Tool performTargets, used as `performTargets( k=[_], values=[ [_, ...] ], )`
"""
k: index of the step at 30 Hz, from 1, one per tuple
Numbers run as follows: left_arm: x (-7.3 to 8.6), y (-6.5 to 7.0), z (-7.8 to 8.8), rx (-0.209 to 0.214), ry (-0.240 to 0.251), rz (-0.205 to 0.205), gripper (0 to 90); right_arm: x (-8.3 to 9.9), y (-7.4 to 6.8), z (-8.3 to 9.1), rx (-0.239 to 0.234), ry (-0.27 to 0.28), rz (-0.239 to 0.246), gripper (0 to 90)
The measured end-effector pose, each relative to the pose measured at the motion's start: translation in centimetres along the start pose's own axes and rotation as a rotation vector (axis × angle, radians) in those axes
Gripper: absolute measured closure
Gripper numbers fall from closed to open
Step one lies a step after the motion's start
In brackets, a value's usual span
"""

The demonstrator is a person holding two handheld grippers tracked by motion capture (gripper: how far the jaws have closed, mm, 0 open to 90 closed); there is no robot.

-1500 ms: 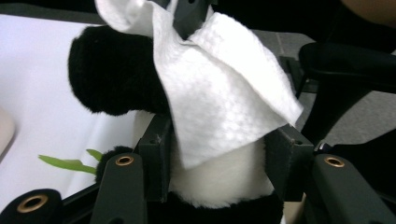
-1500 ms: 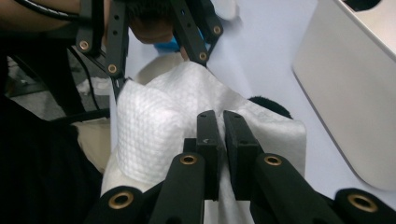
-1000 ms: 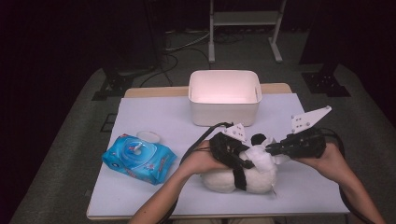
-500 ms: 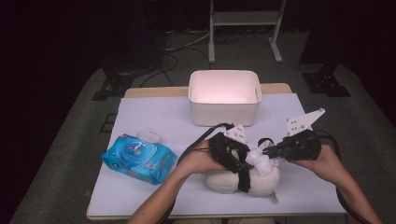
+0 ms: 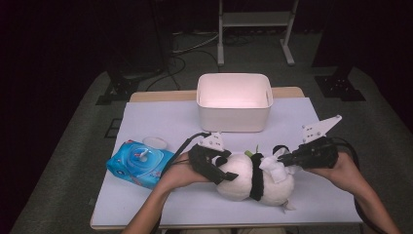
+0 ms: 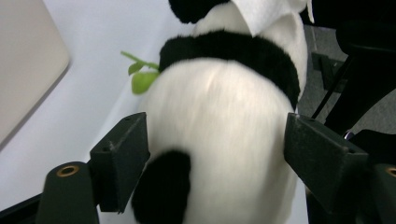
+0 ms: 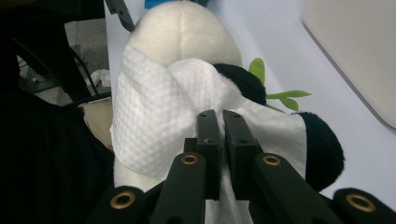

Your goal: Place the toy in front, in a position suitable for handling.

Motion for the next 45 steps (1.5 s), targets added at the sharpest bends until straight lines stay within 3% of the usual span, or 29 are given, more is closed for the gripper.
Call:
performTargets(
  k=[7, 11, 13, 16, 19, 22, 29, 39, 43, 45],
  values=[
    [0.9, -0.3, -0.7, 0.055, 0.010, 0.039, 18.9, 0.9, 0.0, 0.4, -0.006, -0.002, -0.015, 85.8],
    [0.9, -0.3, -0.9, 0.056, 0.037, 0.032, 35.8, 0.7, -0.2, 0.4, -0.001, 0.010, -0.011, 85.7],
    [0.8, -0.4, -0.8, 0.057, 0.033, 0.045, 38.2, 0.4, -0.4, 0.3, 0.011, 0.004, -0.001, 85.7],
    [0.2, 0.1, -0.7, 0.066, 0.041, 0.024, 38.2, -0.7, -0.7, -0.1, 0.000, -0.004, 0.027, 85.7],
    [-0.6, 0.4, -0.7, 0.048, 0.026, -0.009, 37.6, -1.7, -1.0, -1.0, -0.008, -0.041, 0.061, 85.6],
    [-0.6, 0.3, -0.8, 0.049, 0.015, -0.012, 37.5, -2.3, -1.4, -1.7, -0.006, -0.067, 0.090, 85.5],
    [-0.8, 0.6, -0.8, 0.055, 0.043, -0.004, 37.9, -1.0, -1.5, -0.4, 0.005, -0.054, 0.062, 85.6],
    [-1.7, 0.9, -0.8, 0.052, 0.035, -0.023, 37.3, -2.2, -1.6, -1.9, -0.045, -0.016, 0.071, 85.3],
    [-1.8, 0.9, -0.7, 0.062, 0.034, -0.024, 36.0, -2.6, -2.1, -2.7, -0.043, -0.056, 0.103, 85.3],
    [-1.7, 0.9, -0.7, 0.066, 0.048, -0.017, 34.1, -2.1, -2.1, -2.2, -0.040, -0.063, 0.089, 85.7]
  ],
)
Point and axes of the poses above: each handheld gripper's, and its own axes: z roughly backward along the jaws, x roughly out of its underside, y roughly to its right, the point moved 5 cm from there along -z, roughly forward along the jaws, and after that the axes turned 7 degrees about -x, right-handed, at the moved point
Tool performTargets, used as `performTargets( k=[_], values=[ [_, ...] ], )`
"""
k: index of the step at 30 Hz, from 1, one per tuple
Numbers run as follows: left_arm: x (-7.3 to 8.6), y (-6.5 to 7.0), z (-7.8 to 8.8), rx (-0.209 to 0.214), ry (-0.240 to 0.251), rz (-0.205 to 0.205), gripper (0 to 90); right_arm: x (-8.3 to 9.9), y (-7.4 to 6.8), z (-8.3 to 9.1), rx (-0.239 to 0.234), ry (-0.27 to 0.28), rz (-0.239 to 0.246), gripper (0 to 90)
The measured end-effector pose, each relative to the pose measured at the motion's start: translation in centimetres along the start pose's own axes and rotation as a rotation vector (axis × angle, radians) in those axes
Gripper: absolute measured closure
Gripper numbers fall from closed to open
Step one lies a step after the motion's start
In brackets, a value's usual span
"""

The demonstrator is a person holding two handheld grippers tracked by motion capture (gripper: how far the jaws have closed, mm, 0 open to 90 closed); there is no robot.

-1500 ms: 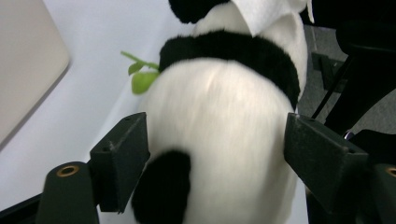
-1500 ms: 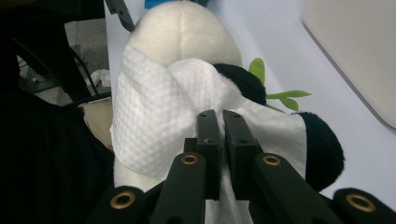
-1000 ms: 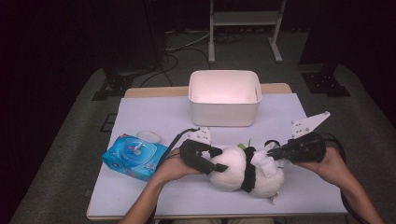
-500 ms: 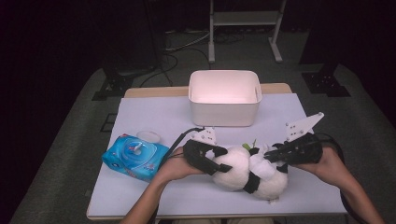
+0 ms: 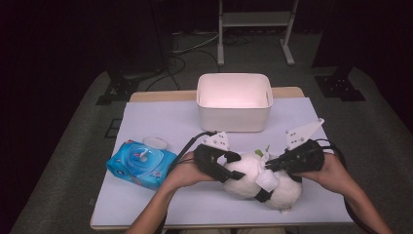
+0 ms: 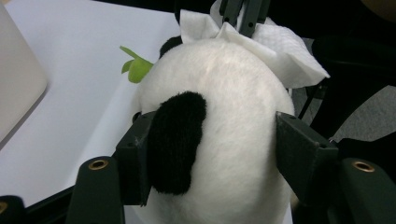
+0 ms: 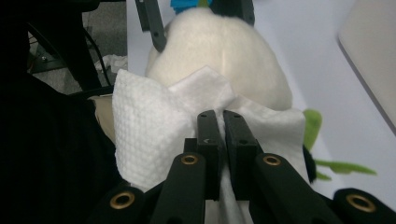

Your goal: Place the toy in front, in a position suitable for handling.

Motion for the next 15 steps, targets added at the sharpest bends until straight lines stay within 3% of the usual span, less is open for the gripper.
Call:
performTargets(
  k=[7, 15],
  values=[
    [-0.3, 0.1, 0.0, 0.014, 0.030, -0.007, 21.6, 1.7, 0.0, 0.5, -0.010, 0.035, -0.029, 85.8],
    [-0.1, 0.2, -0.5, 0.052, 0.043, 0.006, 17.5, 2.9, -0.3, 1.5, 0.000, 0.048, -0.046, 85.8]
  ],
)
Point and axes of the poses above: each handheld gripper's, and its own axes: z roughly backward along the jaws, x roughly out of its underside, y roughly to its right, the point moved 5 cm from there along -z, roughly forward along the jaws, and after that the axes turned 7 degrees about -x, right-handed, at the moved point
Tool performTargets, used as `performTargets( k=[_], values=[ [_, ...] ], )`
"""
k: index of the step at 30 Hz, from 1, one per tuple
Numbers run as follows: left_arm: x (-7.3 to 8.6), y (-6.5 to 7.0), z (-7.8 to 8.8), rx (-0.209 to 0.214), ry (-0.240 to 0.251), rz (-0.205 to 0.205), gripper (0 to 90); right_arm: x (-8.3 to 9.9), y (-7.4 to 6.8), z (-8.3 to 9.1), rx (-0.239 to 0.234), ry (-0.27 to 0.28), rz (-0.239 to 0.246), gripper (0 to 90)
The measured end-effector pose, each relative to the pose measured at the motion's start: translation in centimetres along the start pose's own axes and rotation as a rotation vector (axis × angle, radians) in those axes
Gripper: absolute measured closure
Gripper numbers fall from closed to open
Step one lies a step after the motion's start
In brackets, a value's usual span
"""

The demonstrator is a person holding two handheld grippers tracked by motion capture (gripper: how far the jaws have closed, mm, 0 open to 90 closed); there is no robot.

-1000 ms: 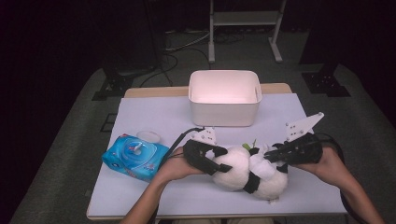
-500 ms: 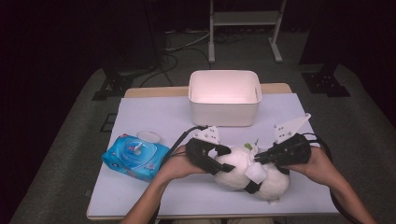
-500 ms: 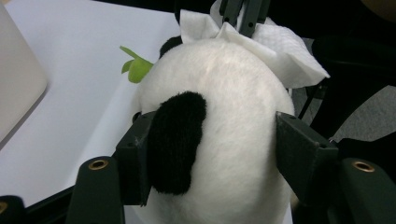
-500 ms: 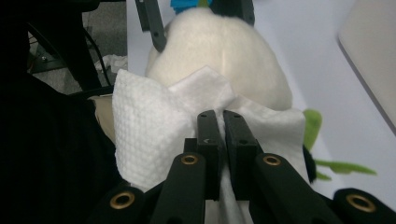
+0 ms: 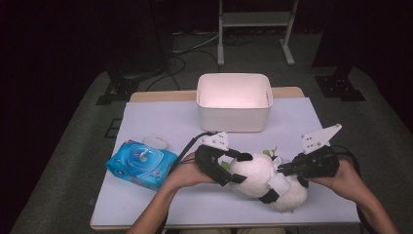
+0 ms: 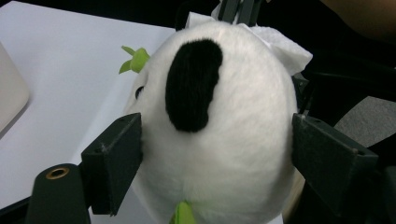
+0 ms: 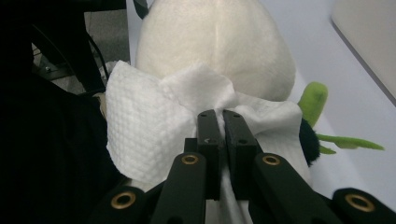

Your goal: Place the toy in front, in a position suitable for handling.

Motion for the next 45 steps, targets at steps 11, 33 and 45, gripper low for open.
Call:
performTargets(
  k=[11, 33, 45],
  values=[
    [0.6, -0.3, -0.6, 0.026, 0.017, 0.016, 23.6, 1.0, 0.1, 0.7, 0.008, 0.034, -0.026, 85.8],
    [-1.5, -0.7, 4.7, -0.080, 0.032, -0.003, 43.8, -3.2, 0.7, 0.2, -0.048, 0.161, 0.008, 86.3],
    [-1.9, -0.2, 5.5, -0.089, 0.004, -0.037, 43.7, -6.7, 0.0, 0.5, -0.064, 0.186, 0.074, 86.3]
  ],
)
Point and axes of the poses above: each handheld gripper's, and its own axes: z roughly backward along the jaws, x roughly out of its underside, y roughly to its right, the point moved 5 cm from there along -z, roughly forward along the jaws, and after that the axes turned 7 degrees about -x, right-handed, at the moved point
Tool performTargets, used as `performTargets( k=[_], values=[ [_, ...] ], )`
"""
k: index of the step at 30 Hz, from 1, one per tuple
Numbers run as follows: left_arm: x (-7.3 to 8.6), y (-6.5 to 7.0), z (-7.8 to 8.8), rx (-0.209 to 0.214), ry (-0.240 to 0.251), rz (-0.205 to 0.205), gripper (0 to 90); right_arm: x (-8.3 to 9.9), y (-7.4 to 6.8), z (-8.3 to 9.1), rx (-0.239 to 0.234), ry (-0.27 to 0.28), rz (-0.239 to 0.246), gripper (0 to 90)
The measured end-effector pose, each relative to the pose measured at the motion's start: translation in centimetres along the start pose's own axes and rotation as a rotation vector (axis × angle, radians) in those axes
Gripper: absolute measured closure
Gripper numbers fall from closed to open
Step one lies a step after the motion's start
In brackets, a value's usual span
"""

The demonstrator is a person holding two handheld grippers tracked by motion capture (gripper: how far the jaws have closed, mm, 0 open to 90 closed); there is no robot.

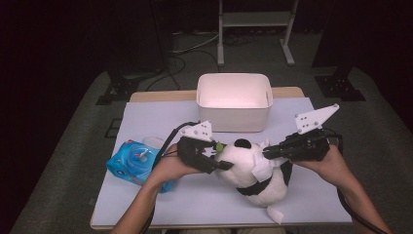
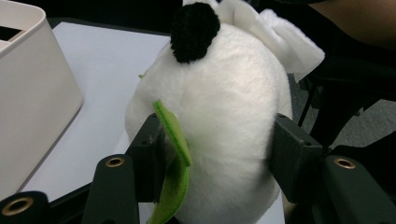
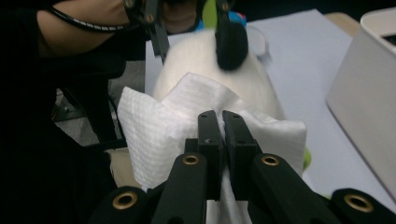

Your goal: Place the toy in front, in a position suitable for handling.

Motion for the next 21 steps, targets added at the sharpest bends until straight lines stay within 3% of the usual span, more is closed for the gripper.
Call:
performTargets(
  k=[9, 11, 14, 21],
  values=[
    [-1.1, 0.5, -0.9, 0.006, -0.025, -0.029, 42.6, -2.7, -0.5, -0.9, 0.013, -0.045, 0.074, 86.3],
    [-0.9, 0.5, -1.4, 0.010, -0.033, -0.028, 39.5, -2.1, -0.4, -1.1, 0.031, -0.087, 0.072, 86.3],
    [-0.8, 0.6, -2.0, 0.025, -0.017, -0.013, 34.7, -0.8, -0.3, -1.1, 0.034, -0.105, 0.050, 86.4],
    [-1.4, 0.8, -2.6, 0.041, -0.015, -0.018, 25.0, 0.8, -0.6, 0.0, 0.039, -0.081, 0.021, 86.5]
  ],
)
Point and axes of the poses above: each handheld gripper's, and its own axes: z roughly backward along the jaws, x roughly out of its underside, y roughly to its right, the point moved 5 cm from there along -z, roughly forward along the jaws, and after that the axes turned 7 degrees about -x, right-handed, at the moved point
